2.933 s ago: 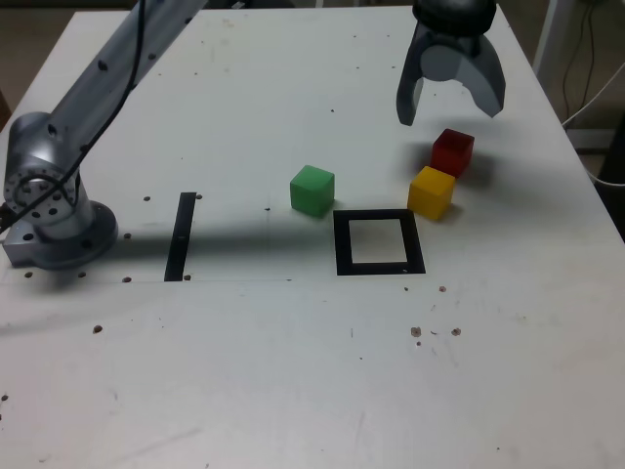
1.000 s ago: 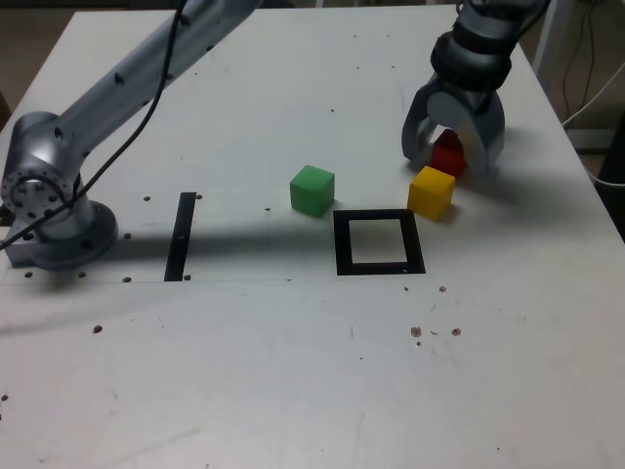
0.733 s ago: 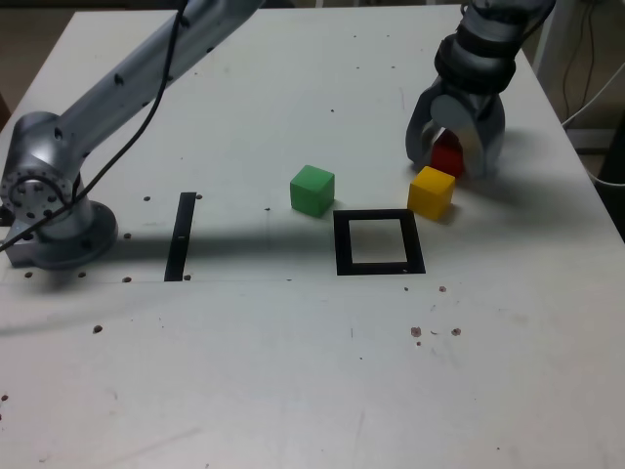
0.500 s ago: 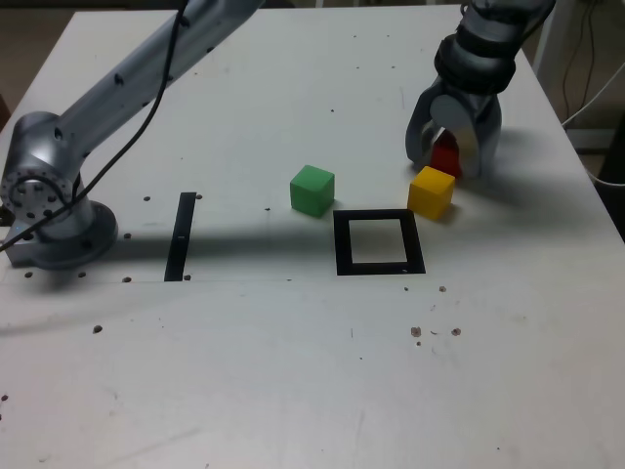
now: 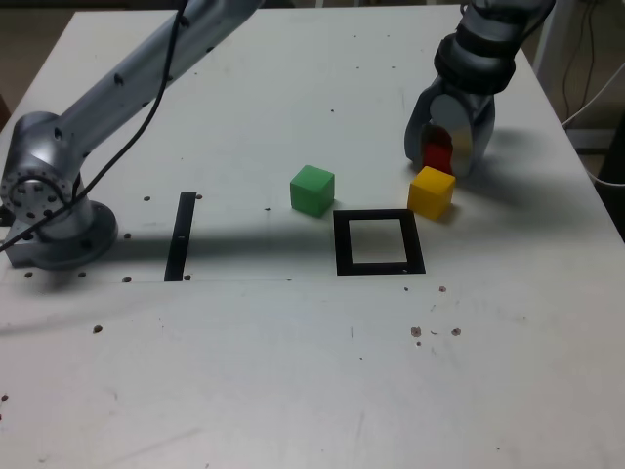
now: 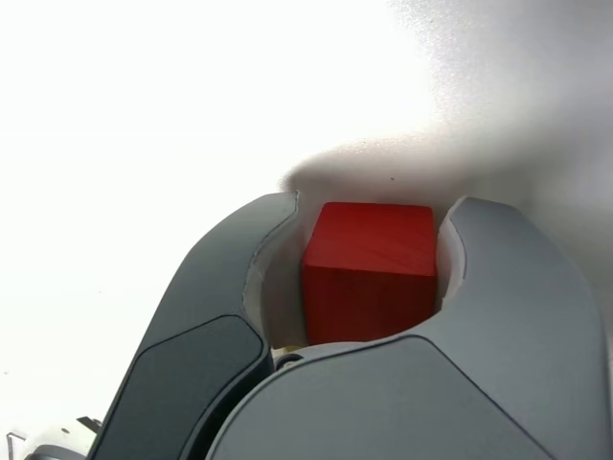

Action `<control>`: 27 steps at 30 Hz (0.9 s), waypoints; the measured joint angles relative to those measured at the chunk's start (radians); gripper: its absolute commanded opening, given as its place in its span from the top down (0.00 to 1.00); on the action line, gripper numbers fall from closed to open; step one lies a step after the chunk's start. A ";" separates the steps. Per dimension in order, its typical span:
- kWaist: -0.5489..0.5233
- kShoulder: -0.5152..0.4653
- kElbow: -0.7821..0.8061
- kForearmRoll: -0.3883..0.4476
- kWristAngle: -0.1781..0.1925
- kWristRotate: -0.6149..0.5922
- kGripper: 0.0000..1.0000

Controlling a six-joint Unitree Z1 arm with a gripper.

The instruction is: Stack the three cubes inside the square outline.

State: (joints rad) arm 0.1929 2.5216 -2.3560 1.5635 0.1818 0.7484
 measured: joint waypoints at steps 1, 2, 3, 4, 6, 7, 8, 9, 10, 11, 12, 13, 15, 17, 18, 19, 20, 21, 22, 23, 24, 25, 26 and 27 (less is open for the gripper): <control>0.000 -0.005 0.000 0.003 0.002 -0.002 0.61; 0.000 -0.012 0.000 0.007 0.005 -0.003 0.61; 0.000 -0.026 -0.001 0.011 0.008 -0.004 0.61; 0.000 -0.040 -0.002 0.015 0.011 -0.004 0.61; 0.000 -0.064 -0.004 0.022 0.018 -0.008 0.61; 0.000 -0.074 -0.004 0.025 0.020 -0.010 0.61; 0.000 -0.084 -0.003 0.029 0.022 -0.014 0.61; 0.000 -0.092 -0.002 0.032 0.023 -0.018 0.61; 0.000 -0.100 0.002 0.034 0.023 -0.024 0.61; 0.000 -0.109 0.009 0.037 0.022 -0.030 0.61; 0.000 -0.121 0.020 0.038 0.020 -0.038 0.61; 0.000 -0.133 0.032 0.040 0.017 -0.048 0.61; 0.000 -0.149 0.046 0.041 0.012 -0.058 0.61; -0.002 -0.176 0.095 0.040 0.005 -0.090 0.61; -0.004 -0.193 0.124 0.041 0.002 -0.107 0.61; -0.006 -0.206 0.137 0.041 0.002 -0.119 0.61; -0.008 -0.215 0.137 0.041 0.002 -0.121 0.61; -0.011 -0.224 0.139 0.040 0.002 -0.129 0.61; -0.015 -0.237 0.155 0.039 0.002 -0.151 0.61; -0.019 -0.252 0.181 0.039 0.000 -0.176 0.61; -0.022 -0.267 0.205 0.039 -0.002 -0.199 0.61; -0.026 -0.282 0.223 0.039 -0.008 -0.222 0.61; -0.031 -0.295 0.232 0.039 -0.013 -0.245 0.61; -0.038 -0.306 0.241 0.039 -0.019 -0.266 0.61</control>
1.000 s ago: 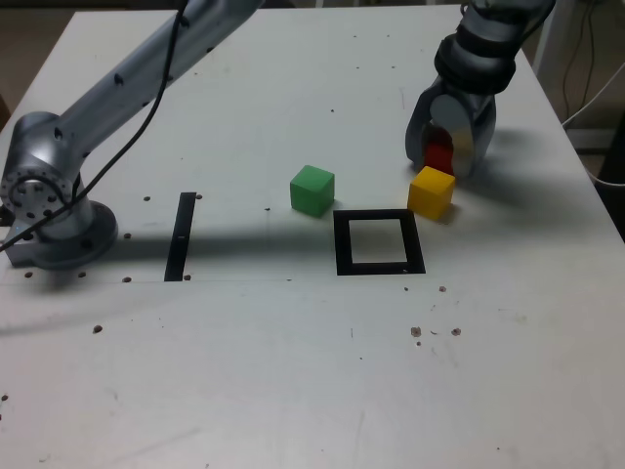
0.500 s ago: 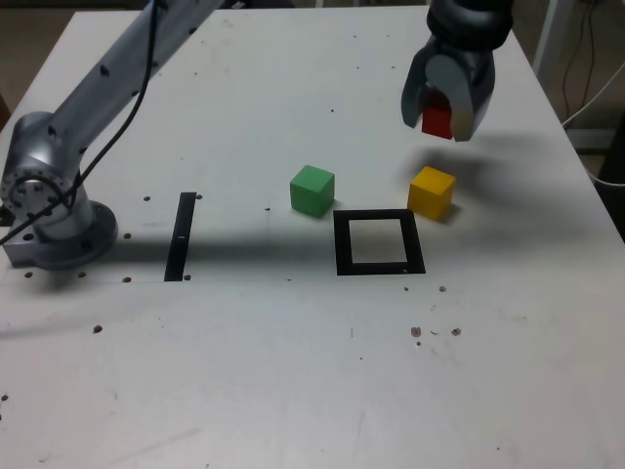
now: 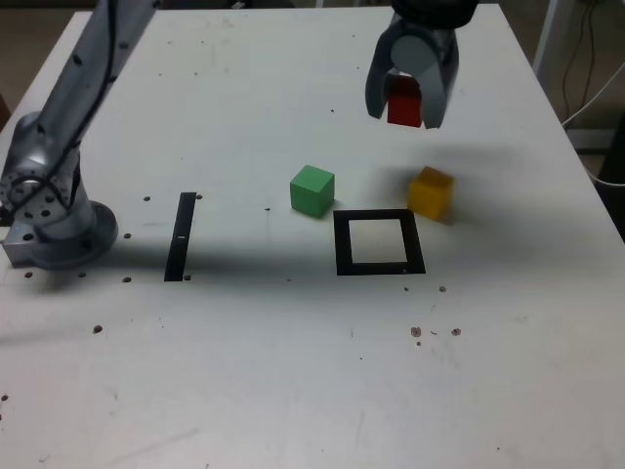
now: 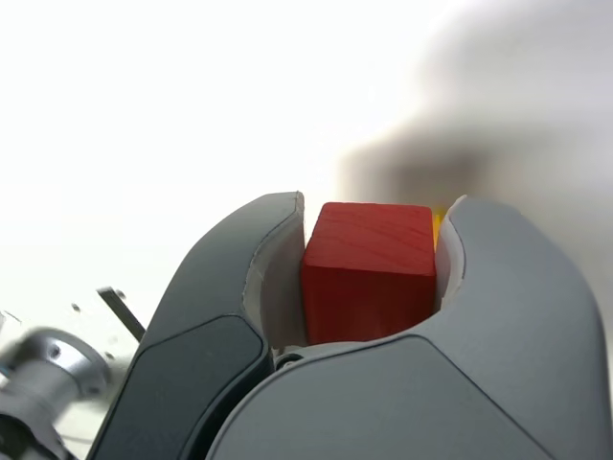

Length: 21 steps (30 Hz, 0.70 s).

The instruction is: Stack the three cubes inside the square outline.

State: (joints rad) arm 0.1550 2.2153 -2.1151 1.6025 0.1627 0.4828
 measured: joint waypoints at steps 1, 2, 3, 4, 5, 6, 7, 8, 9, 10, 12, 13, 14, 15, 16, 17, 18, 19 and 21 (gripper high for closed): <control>-0.007 -0.011 0.014 0.000 -0.007 -0.023 0.61; -0.013 -0.021 0.032 0.000 -0.014 -0.046 0.61; -0.018 -0.029 0.047 0.000 -0.021 -0.068 0.61; -0.026 -0.036 0.062 0.000 -0.027 -0.092 0.61; -0.034 -0.041 0.073 -0.001 -0.032 -0.113 0.61; -0.042 -0.045 0.082 -0.003 -0.039 -0.134 0.61; -0.053 -0.051 0.091 -0.004 -0.047 -0.156 0.61; -0.063 -0.055 0.099 -0.005 -0.055 -0.176 0.61; -0.071 -0.059 0.108 -0.005 -0.062 -0.192 0.61; -0.078 -0.061 0.117 -0.005 -0.069 -0.208 0.61; -0.092 -0.063 0.133 -0.007 -0.085 -0.245 0.61; -0.099 -0.064 0.142 -0.008 -0.092 -0.262 0.61; -0.106 -0.065 0.150 -0.008 -0.097 -0.276 0.61; -0.114 -0.066 0.158 -0.009 -0.102 -0.287 0.61; -0.120 -0.068 0.163 -0.010 -0.104 -0.298 0.61; -0.125 -0.070 0.167 -0.013 -0.107 -0.311 0.61; -0.129 -0.072 0.171 -0.015 -0.109 -0.322 0.61; -0.133 -0.074 0.176 -0.019 -0.111 -0.333 0.61; -0.143 -0.076 0.189 -0.028 -0.117 -0.350 0.61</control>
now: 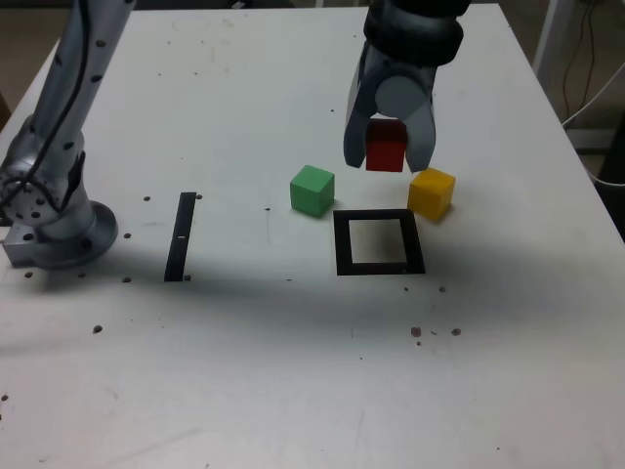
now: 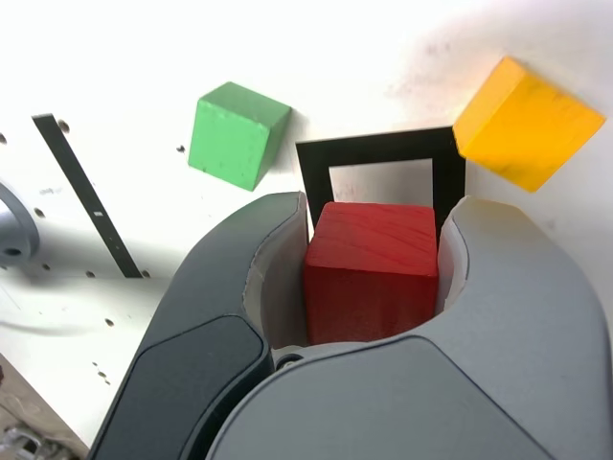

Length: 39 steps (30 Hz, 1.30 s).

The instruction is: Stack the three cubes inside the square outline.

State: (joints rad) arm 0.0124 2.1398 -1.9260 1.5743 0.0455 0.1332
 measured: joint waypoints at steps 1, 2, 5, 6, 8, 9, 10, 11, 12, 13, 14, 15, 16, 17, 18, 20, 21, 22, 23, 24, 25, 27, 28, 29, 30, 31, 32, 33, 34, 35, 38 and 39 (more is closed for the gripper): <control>-0.005 0.000 0.007 -0.007 -0.003 -0.007 0.61; -0.010 0.000 0.017 -0.014 -0.007 -0.013 0.61; -0.014 -0.001 0.033 -0.026 -0.014 -0.019 0.61; -0.015 -0.003 0.042 -0.035 -0.019 -0.022 0.61; -0.020 -0.005 0.070 -0.056 -0.029 -0.028 0.61; -0.023 -0.006 0.085 -0.068 -0.033 -0.029 0.61; -0.026 -0.006 0.096 -0.081 -0.036 -0.031 0.61; -0.030 -0.009 0.110 -0.098 -0.041 -0.032 0.61; -0.031 -0.010 0.124 -0.111 -0.045 -0.033 0.61; -0.032 -0.011 0.137 -0.122 -0.049 -0.034 0.61; -0.033 -0.012 0.148 -0.131 -0.052 -0.035 0.61; -0.033 -0.013 0.161 -0.141 -0.056 -0.036 0.61; -0.036 -0.013 0.175 -0.151 -0.060 -0.037 0.61; -0.038 -0.013 0.188 -0.164 -0.063 -0.038 0.61; -0.041 -0.014 0.201 -0.180 -0.067 -0.039 0.61; -0.043 -0.014 0.226 -0.202 -0.071 -0.042 0.61; -0.043 -0.014 0.237 -0.211 -0.073 -0.043 0.61; -0.043 -0.014 0.248 -0.220 -0.075 -0.043 0.61; -0.043 -0.014 0.260 -0.230 -0.077 -0.044 0.61; -0.043 -0.014 0.270 -0.237 -0.078 -0.044 0.61; -0.043 -0.014 0.278 -0.245 -0.079 -0.044 0.61; -0.043 -0.014 0.286 -0.258 -0.080 -0.045 0.61; -0.043 -0.014 0.291 -0.264 -0.080 -0.047 0.61; -0.043 -0.014 0.294 -0.265 -0.080 -0.047 0.61; -0.043 -0.014 0.301 -0.269 -0.080 -0.048 0.61; -0.044 -0.015 0.308 -0.275 -0.081 -0.049 0.61; -0.045 -0.015 0.313 -0.282 -0.081 -0.051 0.61; -0.047 -0.015 0.315 -0.288 -0.081 -0.053 0.61; -0.048 -0.015 0.316 -0.293 -0.082 -0.055 0.61; -0.050 -0.015 0.316 -0.297 -0.083 -0.057 0.61; -0.055 -0.015 0.324 -0.309 -0.089 -0.061 0.61; -0.055 -0.015 0.325 -0.312 -0.091 -0.062 0.61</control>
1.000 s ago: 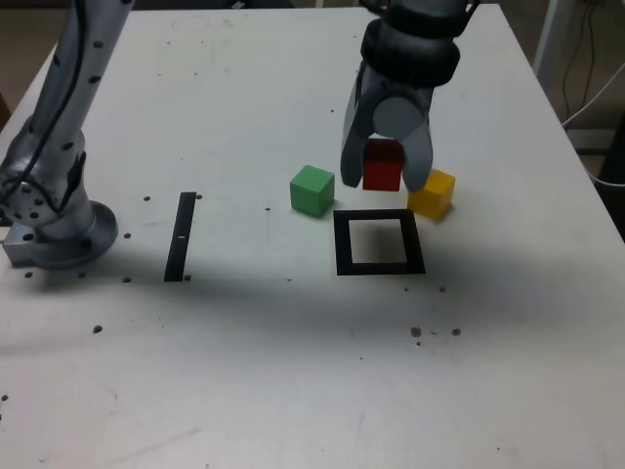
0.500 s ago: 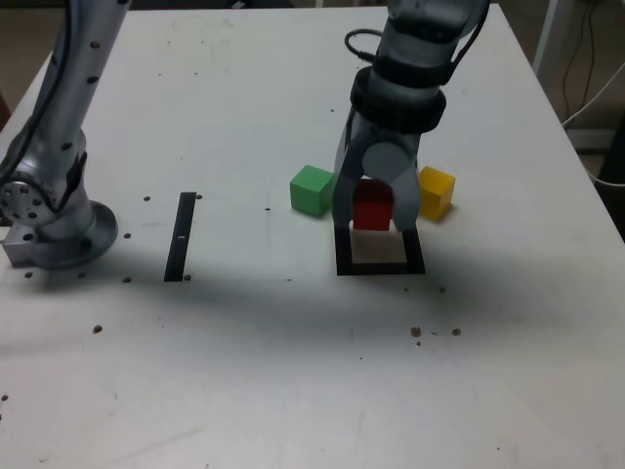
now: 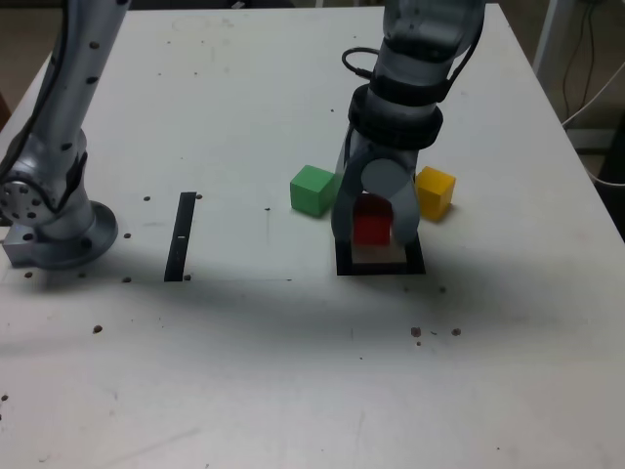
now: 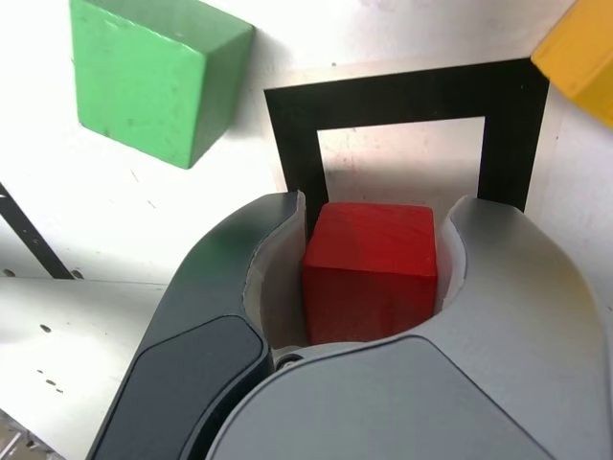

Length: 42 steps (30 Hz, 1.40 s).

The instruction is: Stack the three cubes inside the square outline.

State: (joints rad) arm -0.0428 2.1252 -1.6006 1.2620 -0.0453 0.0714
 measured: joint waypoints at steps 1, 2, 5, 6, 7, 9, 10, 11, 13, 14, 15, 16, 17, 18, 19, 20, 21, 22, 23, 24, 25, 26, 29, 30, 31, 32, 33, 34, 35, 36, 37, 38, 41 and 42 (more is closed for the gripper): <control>0.000 0.000 0.000 -0.001 0.000 0.000 0.61; 0.000 0.000 0.000 -0.002 -0.002 0.000 0.61; -0.002 0.004 0.001 -0.015 -0.009 -0.001 0.61; -0.003 0.005 0.001 -0.015 -0.009 -0.001 0.61; -0.004 0.006 0.001 -0.015 -0.009 -0.001 0.61; -0.004 0.009 0.001 -0.018 -0.010 -0.001 0.61; -0.004 0.011 0.001 -0.020 -0.010 -0.001 0.61; -0.004 0.014 0.001 -0.023 -0.010 -0.001 0.61; -0.004 0.021 0.003 -0.030 -0.010 -0.001 0.61; -0.004 0.024 0.005 -0.034 -0.010 -0.001 0.61; -0.004 0.027 0.007 -0.037 -0.010 -0.001 0.61; -0.004 0.028 0.009 -0.038 -0.010 -0.001 0.61; -0.004 0.028 0.010 -0.039 -0.010 -0.001 0.61; -0.004 0.028 0.011 -0.039 -0.010 -0.001 0.61; -0.004 0.028 0.013 -0.041 -0.010 -0.001 0.60; -0.004 0.028 0.014 -0.043 -0.010 -0.001 0.58; -0.004 0.029 0.016 -0.046 -0.010 -0.001 0.54; -0.004 0.030 0.019 -0.049 -0.011 -0.001 0.48; -0.004 0.031 0.021 -0.052 -0.011 -0.001 0.40; -0.004 0.031 0.024 -0.055 -0.011 -0.001 0.33; -0.004 0.032 0.026 -0.059 -0.012 -0.001 0.25; -0.004 0.032 0.026 -0.062 -0.012 0.001 0.17; -0.004 0.032 0.028 -0.074 -0.011 0.007 0.07; -0.004 0.032 0.029 -0.076 -0.011 0.008 0.06; -0.004 0.032 0.029 -0.077 -0.010 0.008 0.05; -0.004 0.032 0.031 -0.078 -0.008 0.008 0.05; -0.004 0.032 0.032 -0.078 -0.007 0.008 0.05; -0.004 0.032 0.034 -0.078 -0.007 0.009 0.05; -0.004 0.032 0.036 -0.078 -0.007 0.008 0.05; -0.004 0.031 0.037 -0.078 -0.007 0.008 0.04; -0.004 0.031 0.038 -0.078 -0.007 0.008 0.04; -0.004 0.030 0.042 -0.078 -0.007 0.008 0.04; -0.004 0.017 0.057 -0.078 -0.006 0.008 0.04; -0.004 0.010 0.061 -0.078 -0.006 0.009 0.04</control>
State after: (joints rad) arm -0.0465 2.1350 -1.5399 1.1844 -0.0513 0.0799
